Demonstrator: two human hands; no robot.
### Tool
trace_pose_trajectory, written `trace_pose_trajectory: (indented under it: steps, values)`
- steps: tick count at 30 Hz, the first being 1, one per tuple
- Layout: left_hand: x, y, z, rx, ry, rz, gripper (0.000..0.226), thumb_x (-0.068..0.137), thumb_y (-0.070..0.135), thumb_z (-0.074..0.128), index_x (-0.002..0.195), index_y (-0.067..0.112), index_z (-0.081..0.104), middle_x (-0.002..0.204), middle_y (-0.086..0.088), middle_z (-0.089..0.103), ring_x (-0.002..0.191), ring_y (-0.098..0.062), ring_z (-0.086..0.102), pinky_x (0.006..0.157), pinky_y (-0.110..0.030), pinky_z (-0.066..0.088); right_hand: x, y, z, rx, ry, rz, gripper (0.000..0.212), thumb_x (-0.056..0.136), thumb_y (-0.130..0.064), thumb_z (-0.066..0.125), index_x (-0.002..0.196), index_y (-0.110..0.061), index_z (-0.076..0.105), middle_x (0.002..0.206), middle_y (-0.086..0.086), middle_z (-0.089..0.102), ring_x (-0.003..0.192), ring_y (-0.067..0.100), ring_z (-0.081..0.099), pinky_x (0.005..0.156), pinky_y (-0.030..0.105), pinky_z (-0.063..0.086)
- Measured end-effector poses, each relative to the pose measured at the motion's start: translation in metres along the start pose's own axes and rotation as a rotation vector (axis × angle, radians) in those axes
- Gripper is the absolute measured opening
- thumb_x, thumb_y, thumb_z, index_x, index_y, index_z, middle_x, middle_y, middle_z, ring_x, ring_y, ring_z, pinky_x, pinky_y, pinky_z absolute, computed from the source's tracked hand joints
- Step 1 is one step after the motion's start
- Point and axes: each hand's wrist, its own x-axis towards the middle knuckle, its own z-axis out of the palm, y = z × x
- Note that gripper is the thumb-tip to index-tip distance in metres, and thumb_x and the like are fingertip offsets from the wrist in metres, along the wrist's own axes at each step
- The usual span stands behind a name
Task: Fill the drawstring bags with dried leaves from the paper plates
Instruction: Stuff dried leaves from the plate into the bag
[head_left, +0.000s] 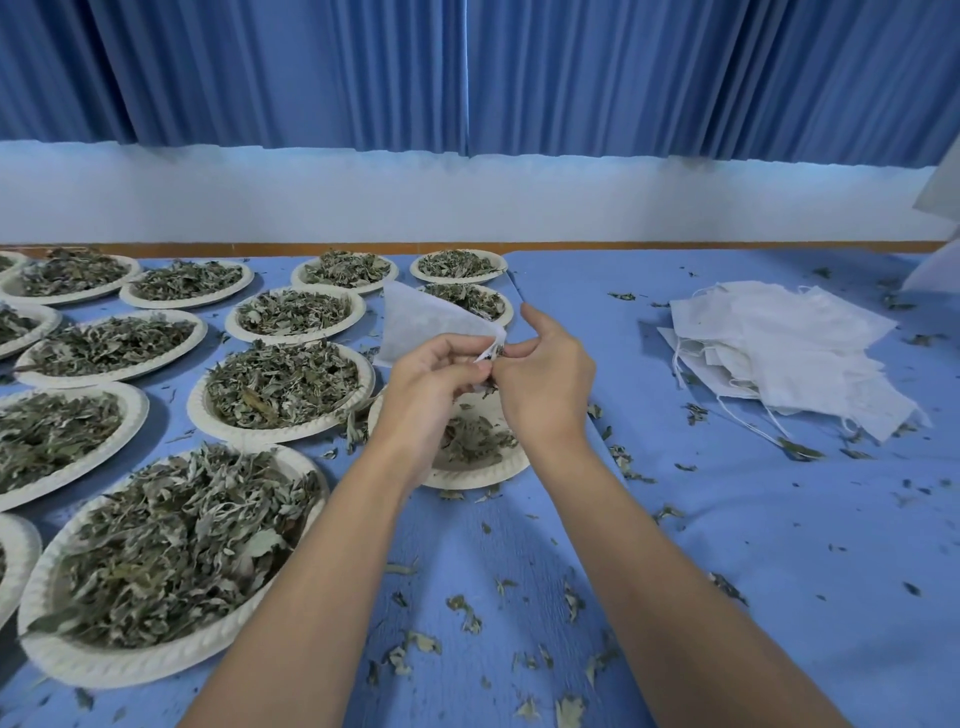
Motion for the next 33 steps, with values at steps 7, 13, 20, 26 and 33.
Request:
trace_pose_trajectory:
  steps: [7, 13, 20, 26, 33]
  values:
    - [0.005, 0.001, -0.002, -0.078, 0.123, -0.039, 0.016, 0.088, 0.0, 0.06, 0.098, 0.011, 0.064, 0.088, -0.01, 0.065, 0.077, -0.015, 0.057, 0.078, -0.025, 0.046, -0.004, -0.005, 0.006, -0.123, -0.133, -0.032, 0.055, 0.088, -0.015, 0.06, 0.139, -0.027, 0.047, 0.09, -0.003, 0.075, 0.094, 0.012, 0.066, 0.081, 0.033, 0.053]
    - [0.008, 0.004, -0.004, -0.089, 0.286, 0.049, 0.018, 0.087, -0.003, 0.06, 0.091, 0.014, 0.064, 0.06, 0.009, 0.065, 0.053, -0.001, 0.056, 0.054, -0.013, 0.046, -0.002, -0.011, 0.009, 0.059, -0.247, -0.009, 0.057, 0.086, -0.004, 0.061, 0.14, -0.018, 0.046, 0.107, 0.0, 0.072, 0.106, 0.009, 0.063, 0.086, 0.019, 0.048]
    - [0.007, 0.007, -0.009, -0.127, 0.417, 0.032, 0.023, 0.085, -0.005, 0.06, 0.081, 0.016, 0.069, 0.059, 0.003, 0.059, 0.046, -0.006, 0.048, 0.052, -0.019, 0.041, 0.006, -0.007, -0.004, 0.16, -0.146, 0.029, 0.025, 0.082, -0.007, 0.067, 0.105, -0.016, 0.067, 0.081, -0.004, 0.07, 0.085, 0.016, 0.067, 0.085, 0.036, 0.055]
    - [0.002, 0.012, -0.007, -0.209, 0.345, -0.032, 0.018, 0.087, -0.003, 0.059, 0.084, 0.012, 0.068, 0.067, -0.003, 0.058, 0.045, -0.003, 0.047, 0.055, -0.017, 0.045, 0.006, 0.004, 0.001, -0.102, -0.053, -0.186, 0.008, 0.086, -0.021, 0.068, 0.091, -0.026, 0.072, 0.089, -0.014, 0.056, 0.07, 0.0, 0.055, 0.062, 0.006, 0.04]
    - [0.002, 0.013, -0.015, 0.052, 0.174, 0.022, 0.024, 0.083, 0.001, 0.065, 0.091, 0.023, 0.062, 0.086, 0.002, 0.057, 0.064, -0.005, 0.056, 0.064, -0.021, 0.044, 0.007, 0.0, 0.004, 0.141, -0.057, -0.083, 0.006, 0.09, -0.018, 0.065, 0.084, -0.019, 0.067, 0.072, -0.016, 0.062, 0.064, 0.004, 0.065, 0.07, 0.038, 0.058]
